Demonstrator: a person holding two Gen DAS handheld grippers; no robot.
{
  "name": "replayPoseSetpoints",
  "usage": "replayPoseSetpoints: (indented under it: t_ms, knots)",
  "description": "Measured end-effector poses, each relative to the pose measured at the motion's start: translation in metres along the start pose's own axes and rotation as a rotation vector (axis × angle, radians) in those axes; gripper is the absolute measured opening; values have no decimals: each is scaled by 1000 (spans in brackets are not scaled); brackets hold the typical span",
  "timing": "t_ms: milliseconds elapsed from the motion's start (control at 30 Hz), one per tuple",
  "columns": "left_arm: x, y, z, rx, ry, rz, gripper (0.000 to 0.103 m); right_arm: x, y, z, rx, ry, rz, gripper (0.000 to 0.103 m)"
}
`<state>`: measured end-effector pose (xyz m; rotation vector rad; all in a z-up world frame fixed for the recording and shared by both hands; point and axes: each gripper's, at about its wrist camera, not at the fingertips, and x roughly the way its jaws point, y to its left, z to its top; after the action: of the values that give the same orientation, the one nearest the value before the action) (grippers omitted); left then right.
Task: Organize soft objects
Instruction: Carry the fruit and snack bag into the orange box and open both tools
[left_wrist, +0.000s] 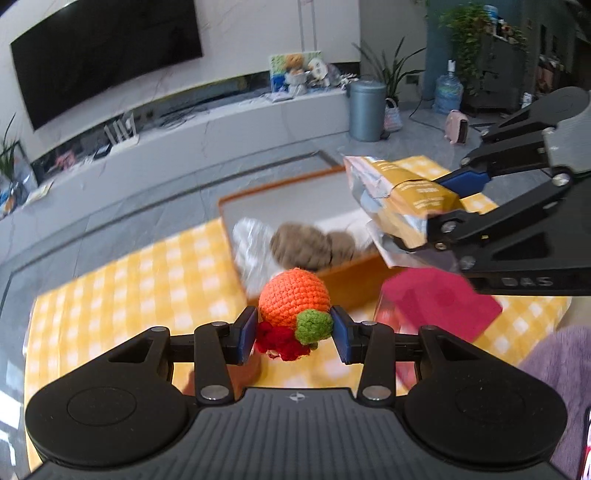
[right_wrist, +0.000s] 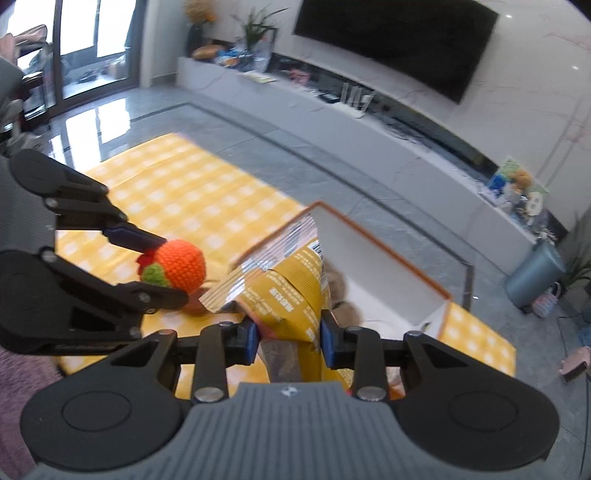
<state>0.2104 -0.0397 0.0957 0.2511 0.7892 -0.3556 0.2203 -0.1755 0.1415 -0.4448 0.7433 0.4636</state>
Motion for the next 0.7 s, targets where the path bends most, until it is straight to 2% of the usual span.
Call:
replayPoseSetpoints:
  t_ms: [300,700]
  knots:
    - [58,-19,40,23,-20,-31,48,63,-54,7,65,52,-87,32]
    - [162,-21,65,102,31,-73,48,175,-123,1,126,167,-94,32]
